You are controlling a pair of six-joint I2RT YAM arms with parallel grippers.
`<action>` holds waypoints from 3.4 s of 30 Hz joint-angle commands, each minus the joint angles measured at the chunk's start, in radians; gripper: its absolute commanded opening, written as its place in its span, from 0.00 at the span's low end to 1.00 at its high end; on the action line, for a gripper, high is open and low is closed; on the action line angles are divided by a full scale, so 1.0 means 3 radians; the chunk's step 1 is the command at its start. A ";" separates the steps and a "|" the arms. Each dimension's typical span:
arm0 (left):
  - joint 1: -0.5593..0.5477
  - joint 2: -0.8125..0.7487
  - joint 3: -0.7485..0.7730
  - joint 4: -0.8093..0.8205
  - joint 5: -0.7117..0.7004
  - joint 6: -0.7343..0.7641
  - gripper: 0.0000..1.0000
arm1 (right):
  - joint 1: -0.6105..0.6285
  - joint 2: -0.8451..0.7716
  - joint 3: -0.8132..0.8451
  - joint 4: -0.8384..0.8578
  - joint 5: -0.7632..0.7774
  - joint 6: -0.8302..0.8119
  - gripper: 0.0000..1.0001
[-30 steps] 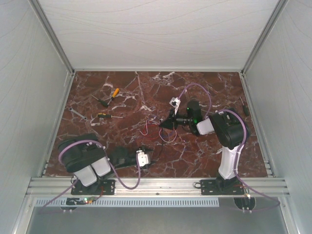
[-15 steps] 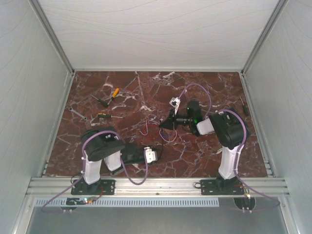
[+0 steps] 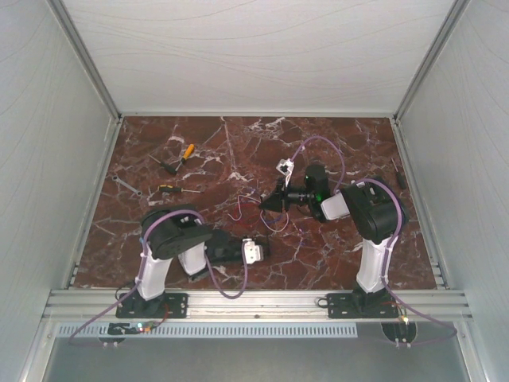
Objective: Zip-tie the wires
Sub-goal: Tie the cable at the center of the board.
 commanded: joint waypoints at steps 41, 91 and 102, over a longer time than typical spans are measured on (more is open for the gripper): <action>0.0570 -0.0325 -0.0222 0.0742 0.0236 -0.1763 0.00 | 0.0123 -0.0234 -0.0169 0.0349 0.0155 -0.0065 0.00; 0.1262 -0.0882 0.1511 -0.3349 0.1739 -0.2599 0.00 | 0.0193 -0.0278 -0.0616 0.1413 0.0866 -0.0543 0.00; 0.1287 -0.0840 0.1525 -0.3384 0.2035 -0.2591 0.00 | 0.0455 -0.0828 -0.0734 0.0705 0.1072 -0.2140 0.00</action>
